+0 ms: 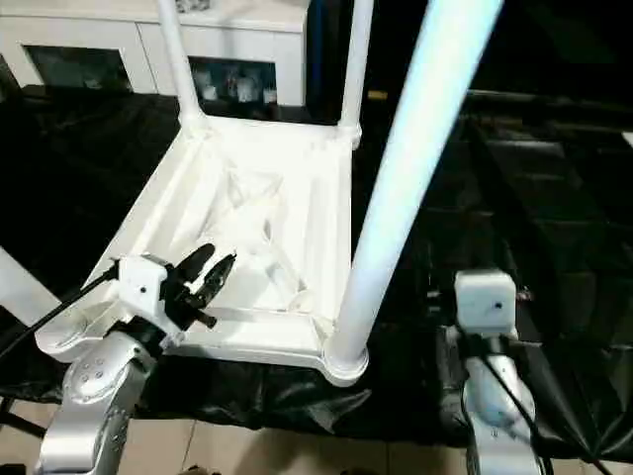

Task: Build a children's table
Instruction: Rotate leg to tighten

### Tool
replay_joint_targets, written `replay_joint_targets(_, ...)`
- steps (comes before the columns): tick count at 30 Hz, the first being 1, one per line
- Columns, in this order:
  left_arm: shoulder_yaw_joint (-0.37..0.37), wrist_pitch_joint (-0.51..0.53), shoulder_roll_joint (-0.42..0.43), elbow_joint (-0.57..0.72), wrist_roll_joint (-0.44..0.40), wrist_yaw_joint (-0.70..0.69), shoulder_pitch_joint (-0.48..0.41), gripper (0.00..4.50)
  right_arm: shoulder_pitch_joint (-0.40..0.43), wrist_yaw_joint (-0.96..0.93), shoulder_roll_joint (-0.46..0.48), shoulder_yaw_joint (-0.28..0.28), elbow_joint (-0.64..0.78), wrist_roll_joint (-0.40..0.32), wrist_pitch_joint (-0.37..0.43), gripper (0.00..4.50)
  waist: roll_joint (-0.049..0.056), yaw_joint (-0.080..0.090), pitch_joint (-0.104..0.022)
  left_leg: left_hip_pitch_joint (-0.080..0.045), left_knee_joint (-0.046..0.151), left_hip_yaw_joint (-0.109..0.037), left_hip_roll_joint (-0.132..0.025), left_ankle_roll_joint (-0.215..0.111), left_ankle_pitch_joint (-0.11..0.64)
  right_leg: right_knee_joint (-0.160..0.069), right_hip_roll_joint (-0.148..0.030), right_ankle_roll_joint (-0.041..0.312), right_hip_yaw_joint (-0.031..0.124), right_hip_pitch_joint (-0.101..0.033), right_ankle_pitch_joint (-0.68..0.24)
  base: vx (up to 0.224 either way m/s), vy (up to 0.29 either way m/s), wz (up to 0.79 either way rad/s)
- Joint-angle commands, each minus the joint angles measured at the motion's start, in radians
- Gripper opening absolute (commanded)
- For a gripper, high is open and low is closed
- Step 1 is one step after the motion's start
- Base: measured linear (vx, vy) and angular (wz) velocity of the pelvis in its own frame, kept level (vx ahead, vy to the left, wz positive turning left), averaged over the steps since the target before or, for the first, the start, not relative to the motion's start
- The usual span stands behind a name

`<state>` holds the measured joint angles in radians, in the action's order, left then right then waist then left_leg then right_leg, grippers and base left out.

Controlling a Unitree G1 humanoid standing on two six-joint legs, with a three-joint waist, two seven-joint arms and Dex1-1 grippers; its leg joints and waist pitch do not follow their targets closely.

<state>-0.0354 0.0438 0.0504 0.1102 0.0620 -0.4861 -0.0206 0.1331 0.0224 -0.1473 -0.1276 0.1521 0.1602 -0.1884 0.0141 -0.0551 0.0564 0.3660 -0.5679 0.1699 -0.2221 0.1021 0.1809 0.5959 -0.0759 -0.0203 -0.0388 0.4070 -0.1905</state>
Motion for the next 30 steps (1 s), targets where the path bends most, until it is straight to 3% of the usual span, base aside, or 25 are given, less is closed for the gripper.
replay_joint_targets(1,0.009,0.012,0.008,0.04,-0.002,0.002,-0.012,1.79,0.017,-0.013,0.001,0.009,0.034,0.013,-0.01,4.5,0.005,-0.002,-0.034,0.004,0.071,0.003,0.007,-0.02,0.332,-0.083,-0.022,0.067,0.027,-0.032,-0.252,0.0,0.0,0.0)
replay_joint_targets(7,0.024,0.037,0.028,0.083,0.003,0.003,-0.026,1.79,0.033,0.001,0.015,0.026,0.04,0.004,-0.002,4.5,0.012,0.001,-0.019,0.004,0.071,0.005,0.008,-0.034,0.342,-0.084,-0.022,0.076,0.028,-0.029,-0.246,0.0,0.0,0.0)
replay_joint_targets(10,0.027,0.04,0.034,0.085,0.004,0.006,-0.026,1.79,0.033,0.004,0.034,0.023,0.05,-0.03,0.03,4.5,0.011,0.002,-0.018,0.009,0.069,0.005,0.01,-0.037,0.306,-0.079,-0.02,0.083,0.029,-0.031,-0.195,0.0,0.0,0.0)
replay_joint_targets(11,0.028,0.042,0.036,0.086,0.002,0.009,-0.026,1.79,0.033,0.002,0.035,0.022,0.053,-0.03,0.036,4.5,0.015,0.002,-0.018,0.007,0.07,0.004,0.009,-0.038,0.302,-0.077,-0.021,0.085,0.028,-0.03,-0.185,0.0,0.0,0.0)
replay_joint_targets(14,0.032,0.046,0.038,0.092,0.0,0.015,-0.027,1.79,0.03,0.002,0.028,0.027,0.052,-0.021,0.04,4.5,0.014,0.002,-0.02,0.006,0.068,0.006,0.008,-0.037,0.285,-0.075,-0.021,0.092,0.028,-0.031,-0.15,0.0,0.0,0.0)
replay_joint_targets(16,0.037,0.048,0.038,0.092,-0.001,0.019,-0.025,1.79,0.024,0.0,0.023,0.027,0.044,-0.02,0.042,4.5,0.012,0.002,-0.021,0.012,0.063,0.007,0.01,-0.044,0.235,-0.072,-0.019,0.103,0.029,-0.03,-0.091,0.0,0.0,0.0)
replay_joint_targets(17,0.038,0.048,0.038,0.092,-0.002,0.019,-0.024,1.79,0.023,-0.001,0.022,0.027,0.042,-0.019,0.044,4.5,0.012,0.003,-0.025,0.02,0.054,0.009,0.014,-0.069,0.14,-0.066,-0.015,0.126,0.025,-0.028,0.023,0.0,0.0,0.0)
replay_joint_targets(18,0.04,0.047,0.038,0.091,-0.002,0.019,-0.024,1.79,0.021,-0.002,0.02,0.024,0.038,-0.017,0.045,4.5,0.011,0.004,-0.029,0.024,0.049,0.011,0.017,-0.084,0.092,-0.063,-0.012,0.139,0.022,-0.027,0.081,0.0,0.0,0.0)
replay_joint_targets(20,0.045,0.048,0.041,0.09,-0.001,0.023,-0.021,1.79,0.016,-0.006,0.017,0.019,0.031,-0.01,0.048,4.5,0.009,0.007,-0.049,0.041,0.019,0.016,0.036,-0.176,-0.105,-0.045,-0.002,0.206,0.007,-0.016,0.34,0.0,0.0,0.0)
replay_joint_targets(21,0.049,0.048,0.041,0.085,-0.003,0.028,-0.016,1.79,0.01,-0.006,0.014,0.015,0.025,-0.006,0.052,4.5,0.01,0.008,-0.062,0.05,-0.001,0.018,0.046,-0.237,-0.212,-0.037,0.005,0.24,-0.001,-0.005,0.47,-0.056,0.012,-0.02)
replay_joint_targets(22,0.051,0.047,0.041,0.083,-0.001,0.028,-0.014,1.79,0.008,-0.008,0.011,0.014,0.024,0.0,0.054,4.5,0.011,0.009,-0.069,0.057,-0.01,0.016,0.051,-0.265,-0.267,-0.028,0.011,0.257,-0.006,0.001,0.532,-0.056,0.012,-0.02)
replay_joint_targets(23,0.052,0.046,0.041,0.082,-0.002,0.029,-0.012,1.79,0.008,-0.009,0.01,0.013,0.023,0.004,0.054,4.5,0.011,0.012,-0.072,0.07,-0.02,0.017,0.057,-0.318,-0.276,-0.04,0.014,0.277,-0.017,0.015,0.52,-0.086,0.02,0.01)
replay_joint_targets(24,0.052,0.047,0.044,0.084,0.001,0.028,-0.013,1.79,0.009,-0.013,0.01,0.014,0.024,0.011,0.058,4.5,0.016,0.012,-0.067,0.079,-0.018,0.017,0.052,-0.346,-0.201,-0.064,0.009,0.284,-0.026,0.03,0.385,-0.136,0.03,0.0)
replay_joint_targets(25,0.052,0.047,0.044,0.085,0.001,0.028,-0.014,1.79,0.009,-0.014,0.011,0.014,0.024,0.013,0.059,4.5,0.016,0.015,-0.063,0.086,-0.014,0.017,0.049,-0.354,-0.155,-0.078,0.009,0.281,-0.032,0.037,0.291,-0.136,0.03,0.0)
replay_joint_targets(26,0.051,0.047,0.046,0.085,0.001,0.028,-0.013,1.79,0.009,-0.016,0.012,0.014,0.024,0.013,0.06,4.5,0.028,0.015,-0.054,0.084,-0.006,0.019,0.037,-0.344,-0.018,-0.108,0.008,0.265,-0.041,0.054,0.049,-0.173,0.033,0.01)
replay_joint_targets(27,0.053,0.048,0.048,0.085,0.002,0.03,-0.013,1.79,0.008,-0.018,0.012,0.015,0.024,0.013,0.062,4.5,0.029,0.027,-0.039,0.092,0.013,0.02,0.03,-0.311,0.129,-0.134,0.01,0.216,-0.058,0.061,-0.179,-0.186,0.044,-0.03)
replay_joint_targets(28,0.054,0.048,0.05,0.083,0.002,0.031,-0.01,1.79,0.008,-0.021,0.012,0.017,0.021,0.014,0.062,4.5,0.037,0.03,-0.035,0.087,0.027,0.016,0.018,-0.287,0.201,-0.136,0.014,0.187,-0.069,0.064,-0.262,-0.186,0.044,-0.03)
replay_joint_targets(29,0.055,0.049,0.053,0.081,0.002,0.032,-0.008,1.79,0.009,-0.025,0.012,0.019,0.02,0.02,0.063,4.5,0.043,0.039,-0.03,0.093,0.06,0.012,-0.005,-0.256,0.322,-0.119,0.029,0.123,-0.085,0.06,-0.344,-0.184,0.064,-0.1)
replay_joint_targets(30,0.056,0.048,0.055,0.08,0.0,0.031,-0.007,1.79,0.01,-0.029,0.014,0.019,0.02,0.02,0.067,4.5,0.055,0.03,-0.012,0.108,0.153,-0.001,-0.074,-0.212,0.543,0.0,0.044,0.056,-0.088,0.024,-0.385,-0.196,-0.003,-0.07)
